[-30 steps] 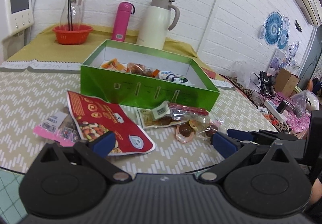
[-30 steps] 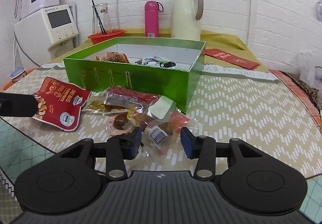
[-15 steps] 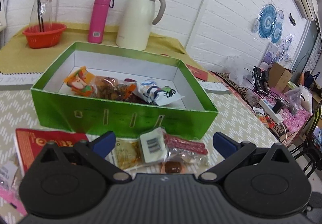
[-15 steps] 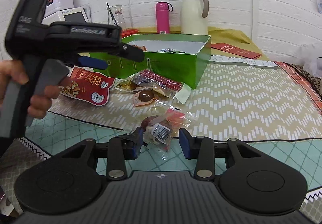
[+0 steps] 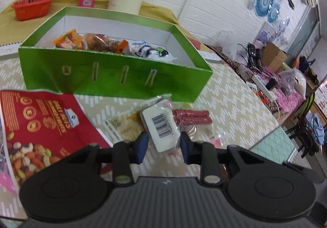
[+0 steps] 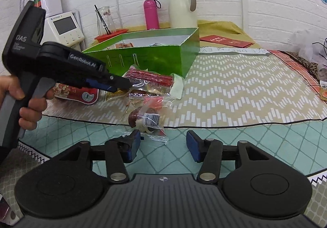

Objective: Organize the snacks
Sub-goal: 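Grasp the clear bag with brown egg with the right gripper while the left grasps red sausage sticks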

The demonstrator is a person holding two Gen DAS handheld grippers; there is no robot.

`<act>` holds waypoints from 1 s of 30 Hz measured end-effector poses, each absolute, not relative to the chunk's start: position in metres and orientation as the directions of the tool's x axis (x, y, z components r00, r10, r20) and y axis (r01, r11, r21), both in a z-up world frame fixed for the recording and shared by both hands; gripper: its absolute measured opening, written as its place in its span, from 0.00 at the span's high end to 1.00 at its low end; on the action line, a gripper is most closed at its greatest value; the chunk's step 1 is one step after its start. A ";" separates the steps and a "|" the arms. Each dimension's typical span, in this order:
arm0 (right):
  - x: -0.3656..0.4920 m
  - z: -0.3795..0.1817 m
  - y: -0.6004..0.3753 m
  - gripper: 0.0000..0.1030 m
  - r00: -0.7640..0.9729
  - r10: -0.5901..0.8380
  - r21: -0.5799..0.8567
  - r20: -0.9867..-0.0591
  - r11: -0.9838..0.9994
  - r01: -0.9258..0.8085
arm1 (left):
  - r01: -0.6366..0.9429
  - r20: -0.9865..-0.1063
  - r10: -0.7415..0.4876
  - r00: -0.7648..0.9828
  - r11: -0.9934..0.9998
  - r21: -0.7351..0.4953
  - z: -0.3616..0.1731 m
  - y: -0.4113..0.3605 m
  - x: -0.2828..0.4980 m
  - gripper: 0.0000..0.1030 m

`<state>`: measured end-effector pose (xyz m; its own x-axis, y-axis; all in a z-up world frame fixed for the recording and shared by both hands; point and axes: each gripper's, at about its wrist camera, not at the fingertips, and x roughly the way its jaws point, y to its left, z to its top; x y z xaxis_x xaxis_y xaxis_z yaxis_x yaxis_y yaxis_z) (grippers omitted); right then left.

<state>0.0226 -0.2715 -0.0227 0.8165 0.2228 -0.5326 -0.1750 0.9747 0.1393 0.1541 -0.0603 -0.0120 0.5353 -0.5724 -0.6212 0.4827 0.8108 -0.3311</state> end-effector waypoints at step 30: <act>0.005 -0.022 -0.296 0.09 0.827 0.175 0.143 -0.533 0.983 -0.116 | 0.758 -0.741 -0.512 0.435 0.652 -0.007 -0.013 -0.130 0.139 0.41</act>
